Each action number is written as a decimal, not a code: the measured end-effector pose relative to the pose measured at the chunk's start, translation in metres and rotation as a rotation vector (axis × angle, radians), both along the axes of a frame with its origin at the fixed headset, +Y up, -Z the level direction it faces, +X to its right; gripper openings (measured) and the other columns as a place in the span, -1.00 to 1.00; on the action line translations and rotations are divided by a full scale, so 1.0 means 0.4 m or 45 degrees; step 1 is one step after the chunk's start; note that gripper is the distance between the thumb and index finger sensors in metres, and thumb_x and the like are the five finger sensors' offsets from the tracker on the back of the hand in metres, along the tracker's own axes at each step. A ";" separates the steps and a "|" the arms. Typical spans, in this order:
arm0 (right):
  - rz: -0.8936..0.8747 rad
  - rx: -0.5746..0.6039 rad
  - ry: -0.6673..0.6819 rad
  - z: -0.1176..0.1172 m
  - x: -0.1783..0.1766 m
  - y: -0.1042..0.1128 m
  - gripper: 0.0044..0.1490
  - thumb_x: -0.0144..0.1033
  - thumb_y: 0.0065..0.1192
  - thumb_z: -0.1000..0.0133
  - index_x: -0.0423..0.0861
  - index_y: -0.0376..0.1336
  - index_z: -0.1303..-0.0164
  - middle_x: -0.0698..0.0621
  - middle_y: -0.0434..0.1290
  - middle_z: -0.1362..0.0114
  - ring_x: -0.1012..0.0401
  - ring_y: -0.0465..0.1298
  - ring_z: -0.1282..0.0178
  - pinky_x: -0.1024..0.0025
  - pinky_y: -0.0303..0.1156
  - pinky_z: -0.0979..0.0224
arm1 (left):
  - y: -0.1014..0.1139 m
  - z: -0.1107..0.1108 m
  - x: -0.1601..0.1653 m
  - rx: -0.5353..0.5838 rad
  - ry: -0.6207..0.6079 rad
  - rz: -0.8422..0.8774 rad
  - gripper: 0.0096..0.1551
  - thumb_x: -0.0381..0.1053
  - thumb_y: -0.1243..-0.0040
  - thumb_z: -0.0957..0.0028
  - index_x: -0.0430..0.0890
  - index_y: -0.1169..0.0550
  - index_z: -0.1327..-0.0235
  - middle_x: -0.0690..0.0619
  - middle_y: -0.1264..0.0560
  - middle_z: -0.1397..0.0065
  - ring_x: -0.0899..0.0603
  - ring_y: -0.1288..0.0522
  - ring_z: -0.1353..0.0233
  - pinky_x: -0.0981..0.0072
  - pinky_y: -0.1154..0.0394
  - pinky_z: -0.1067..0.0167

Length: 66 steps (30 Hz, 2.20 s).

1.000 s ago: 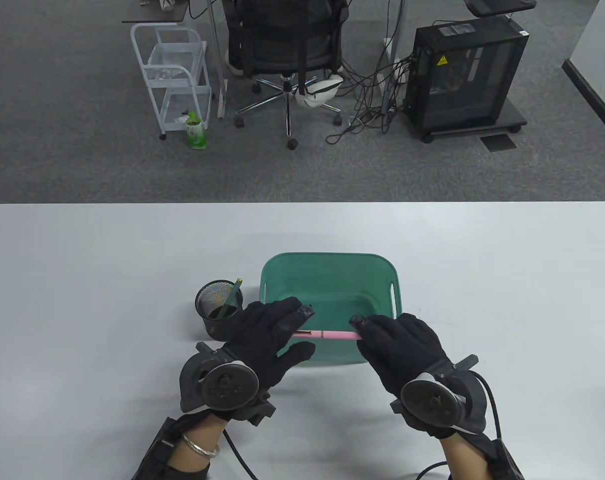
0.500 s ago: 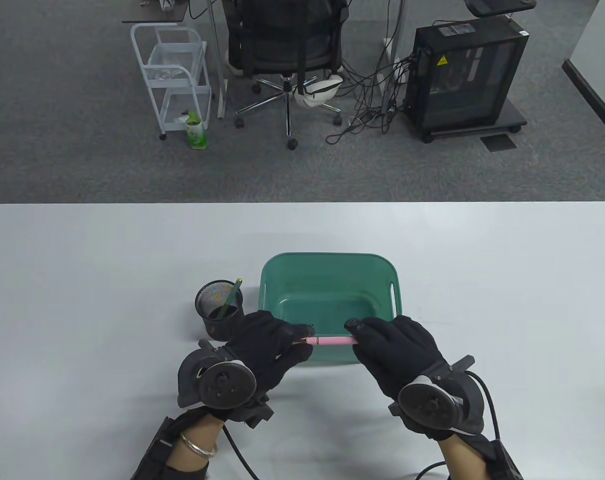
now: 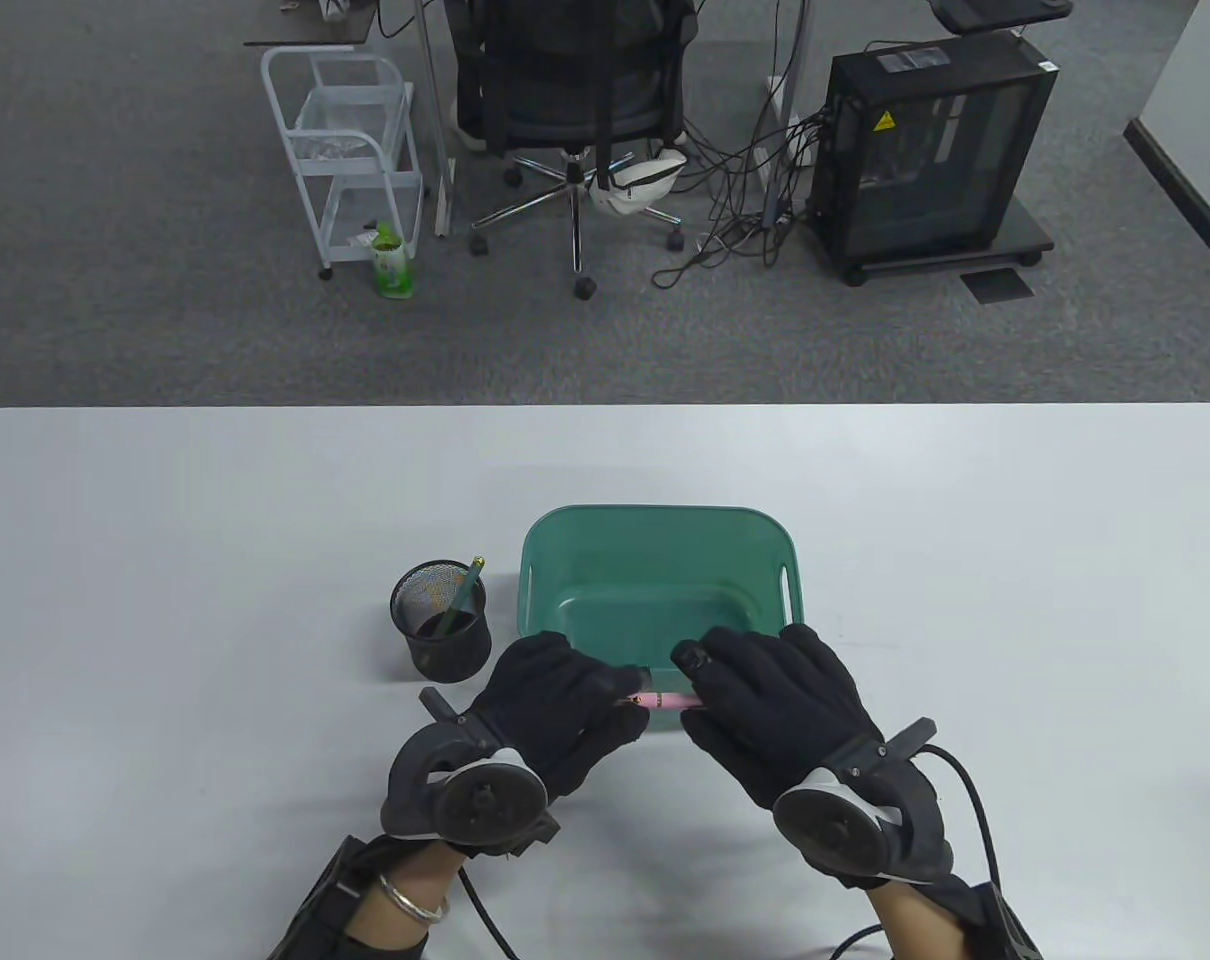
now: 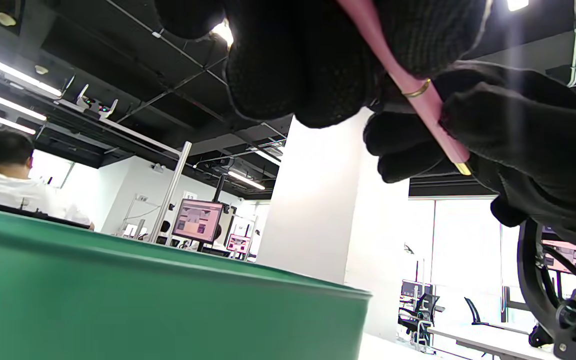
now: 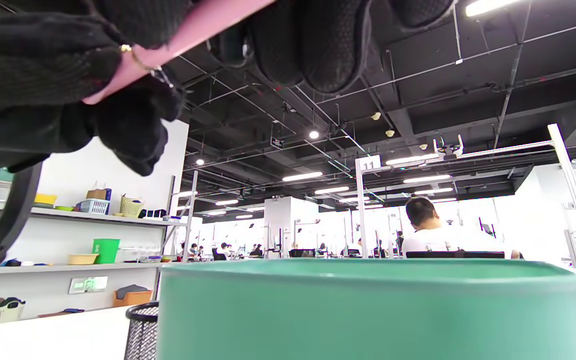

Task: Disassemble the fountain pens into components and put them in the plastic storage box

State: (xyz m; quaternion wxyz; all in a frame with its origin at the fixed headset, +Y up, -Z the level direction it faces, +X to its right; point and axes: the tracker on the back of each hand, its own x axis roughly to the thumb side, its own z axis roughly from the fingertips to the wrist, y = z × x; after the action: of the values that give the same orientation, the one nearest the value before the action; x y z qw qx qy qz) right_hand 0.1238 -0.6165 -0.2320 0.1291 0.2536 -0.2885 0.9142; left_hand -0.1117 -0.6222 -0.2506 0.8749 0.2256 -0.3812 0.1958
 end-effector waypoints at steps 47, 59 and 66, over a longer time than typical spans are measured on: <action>-0.192 0.115 -0.074 0.013 0.126 0.069 -0.47 0.06 0.15 -0.21 0.14 0.41 -0.34 0.15 0.50 -0.30 0.24 0.50 -0.24 0.04 0.25 -0.63 | 0.053 -0.012 -0.112 -0.036 0.014 0.231 -0.49 0.16 -0.05 -0.42 -0.19 -0.65 -0.24 0.14 -0.66 0.01 -0.06 -0.63 -0.11 -0.07 -0.34 -0.47; -0.186 0.110 -0.072 0.012 0.126 0.069 -0.46 0.03 0.15 -0.20 0.11 0.42 -0.33 0.14 0.51 -0.28 0.24 0.51 -0.23 0.05 0.26 -0.62 | 0.043 -0.017 -0.092 -0.059 0.022 0.173 -0.49 0.17 -0.05 -0.42 -0.18 -0.65 -0.25 0.14 -0.67 0.00 -0.05 -0.63 -0.11 -0.07 -0.35 -0.47; -0.181 0.091 -0.072 0.011 0.128 0.070 -0.46 0.02 0.15 -0.21 0.11 0.43 -0.34 0.14 0.51 -0.28 0.25 0.51 -0.23 0.05 0.27 -0.62 | 0.017 -0.033 -0.059 -0.138 0.018 0.097 -0.49 0.16 -0.04 -0.43 -0.17 -0.64 -0.30 0.13 -0.68 -0.06 -0.07 -0.64 -0.15 -0.08 -0.34 -0.47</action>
State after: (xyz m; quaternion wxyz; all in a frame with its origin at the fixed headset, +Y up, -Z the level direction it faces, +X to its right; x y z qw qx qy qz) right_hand 0.1749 -0.5883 -0.2276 0.1765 0.2111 -0.3416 0.8986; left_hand -0.1355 -0.6153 -0.2638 0.8804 0.1937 -0.3549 0.2478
